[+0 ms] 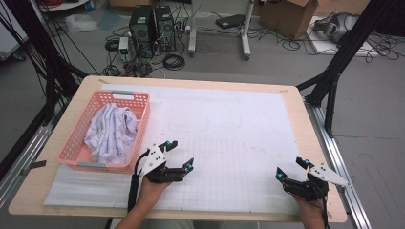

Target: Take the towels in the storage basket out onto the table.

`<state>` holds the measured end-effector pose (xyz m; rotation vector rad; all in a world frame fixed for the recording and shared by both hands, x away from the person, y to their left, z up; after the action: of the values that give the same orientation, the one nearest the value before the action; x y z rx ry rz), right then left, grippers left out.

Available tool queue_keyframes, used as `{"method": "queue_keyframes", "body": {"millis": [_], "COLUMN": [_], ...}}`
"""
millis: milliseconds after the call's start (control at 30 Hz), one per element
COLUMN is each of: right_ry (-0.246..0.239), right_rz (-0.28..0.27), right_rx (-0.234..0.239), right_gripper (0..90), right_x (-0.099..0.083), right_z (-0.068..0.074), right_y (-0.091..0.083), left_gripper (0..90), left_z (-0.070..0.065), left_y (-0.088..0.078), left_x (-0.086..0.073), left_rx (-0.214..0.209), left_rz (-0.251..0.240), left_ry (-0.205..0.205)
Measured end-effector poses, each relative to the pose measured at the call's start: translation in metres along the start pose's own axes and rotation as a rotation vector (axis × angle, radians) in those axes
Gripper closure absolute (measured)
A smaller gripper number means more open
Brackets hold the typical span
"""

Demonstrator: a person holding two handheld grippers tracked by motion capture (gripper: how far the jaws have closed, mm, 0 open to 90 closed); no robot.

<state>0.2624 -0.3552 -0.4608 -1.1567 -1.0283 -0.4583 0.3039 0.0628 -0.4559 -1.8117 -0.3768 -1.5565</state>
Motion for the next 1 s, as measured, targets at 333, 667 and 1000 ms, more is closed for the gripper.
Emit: {"method": "queue_keyframes", "body": {"millis": [333,667,1000], "right_ry": [0.025,0.054,0.044], "right_rz": [-0.01,-0.007,-0.005], "right_rx": [-0.007,-0.007,0.009], "right_gripper": [10.7,10.7,10.7], "right_x": [0.0,0.0,0.001], "right_z": [-0.002,-0.004,-0.004], "right_y": [-0.001,-0.001,-0.001], "left_gripper": [17.1,18.2,18.2], "left_z": [0.003,0.003,0.01], "left_y": [0.002,0.002,-0.027], "left_x": [0.001,0.001,0.031], "left_rx": [-0.018,-0.03,-0.016], "left_rz": [0.026,0.034,-0.018], "left_ry": [-0.027,-0.027,-0.035]}}
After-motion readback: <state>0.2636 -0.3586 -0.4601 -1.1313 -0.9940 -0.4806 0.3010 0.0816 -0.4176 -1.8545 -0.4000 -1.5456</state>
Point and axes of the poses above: each handheld gripper's, and its own axes: y roughly forward along the jaws, x roughly out of its top, z roughly to its left, the point moved 4 cm from there along y, roughly forward along the jaws, and after that the axes turned 12 degrees about z, right-handed, at the moved point
